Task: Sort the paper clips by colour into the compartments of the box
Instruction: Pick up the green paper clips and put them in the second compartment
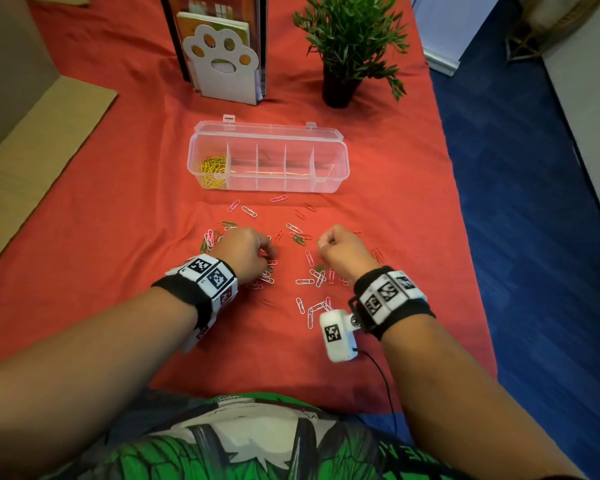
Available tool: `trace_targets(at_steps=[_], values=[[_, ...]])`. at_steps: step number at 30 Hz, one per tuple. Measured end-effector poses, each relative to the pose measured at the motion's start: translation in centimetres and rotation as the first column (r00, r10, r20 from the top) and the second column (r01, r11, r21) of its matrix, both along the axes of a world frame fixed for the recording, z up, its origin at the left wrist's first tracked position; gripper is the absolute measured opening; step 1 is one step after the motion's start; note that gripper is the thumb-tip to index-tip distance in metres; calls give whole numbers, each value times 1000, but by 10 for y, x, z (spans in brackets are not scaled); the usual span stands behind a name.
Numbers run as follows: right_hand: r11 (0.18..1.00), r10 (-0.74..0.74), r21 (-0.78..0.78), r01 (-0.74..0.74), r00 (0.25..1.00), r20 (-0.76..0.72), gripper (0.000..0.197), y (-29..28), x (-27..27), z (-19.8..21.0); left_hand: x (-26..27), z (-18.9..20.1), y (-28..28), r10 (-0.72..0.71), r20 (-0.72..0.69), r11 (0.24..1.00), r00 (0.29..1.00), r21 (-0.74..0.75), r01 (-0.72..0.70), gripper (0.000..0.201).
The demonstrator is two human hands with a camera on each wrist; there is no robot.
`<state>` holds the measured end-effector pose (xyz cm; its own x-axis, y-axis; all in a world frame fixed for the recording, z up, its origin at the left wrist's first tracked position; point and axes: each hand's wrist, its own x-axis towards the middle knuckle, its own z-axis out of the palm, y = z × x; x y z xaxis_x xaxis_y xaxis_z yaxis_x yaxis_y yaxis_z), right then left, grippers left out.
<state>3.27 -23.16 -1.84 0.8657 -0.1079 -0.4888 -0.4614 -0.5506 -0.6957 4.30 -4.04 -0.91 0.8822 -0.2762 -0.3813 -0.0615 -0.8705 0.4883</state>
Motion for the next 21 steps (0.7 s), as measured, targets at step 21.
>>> trace_targets(at_steps=[21], values=[[647, 602, -656, -389, 788, 127, 26, -5, -31, -6, 14, -16, -33, -187, 125, 978, 974, 120, 172, 19]])
